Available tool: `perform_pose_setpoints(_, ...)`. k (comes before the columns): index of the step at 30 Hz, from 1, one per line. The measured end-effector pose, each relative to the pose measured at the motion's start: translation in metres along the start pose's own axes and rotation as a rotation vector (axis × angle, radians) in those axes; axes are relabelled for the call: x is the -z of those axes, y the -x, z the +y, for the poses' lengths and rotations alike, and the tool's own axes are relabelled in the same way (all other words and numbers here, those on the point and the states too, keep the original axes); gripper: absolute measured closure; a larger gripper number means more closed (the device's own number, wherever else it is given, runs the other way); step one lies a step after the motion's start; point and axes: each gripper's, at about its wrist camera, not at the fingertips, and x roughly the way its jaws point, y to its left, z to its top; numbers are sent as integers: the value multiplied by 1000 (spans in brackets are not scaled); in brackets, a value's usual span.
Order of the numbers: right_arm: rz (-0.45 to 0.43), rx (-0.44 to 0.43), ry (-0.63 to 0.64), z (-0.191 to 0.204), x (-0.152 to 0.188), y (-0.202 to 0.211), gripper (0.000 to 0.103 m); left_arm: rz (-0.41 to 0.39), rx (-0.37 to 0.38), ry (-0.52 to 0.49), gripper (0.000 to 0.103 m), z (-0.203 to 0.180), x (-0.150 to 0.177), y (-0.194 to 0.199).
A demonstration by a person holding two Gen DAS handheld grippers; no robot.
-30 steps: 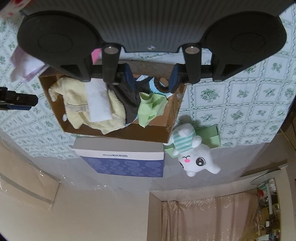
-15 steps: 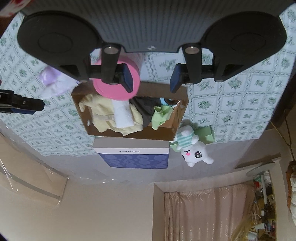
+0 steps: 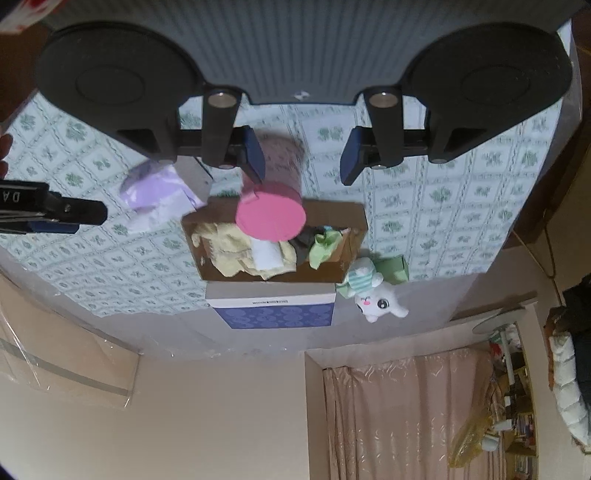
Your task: Organize soft objects
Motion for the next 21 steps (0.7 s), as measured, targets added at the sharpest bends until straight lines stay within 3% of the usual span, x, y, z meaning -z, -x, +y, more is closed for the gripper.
perform_pose_setpoints(7, 33, -15, -4, 18, 31, 31, 30, 23, 19, 63, 61, -14, 32, 35)
perform_pose_setpoints(21, 74, 3, -15, 25, 82, 72, 30, 25, 35, 60, 57, -50, 81, 81)
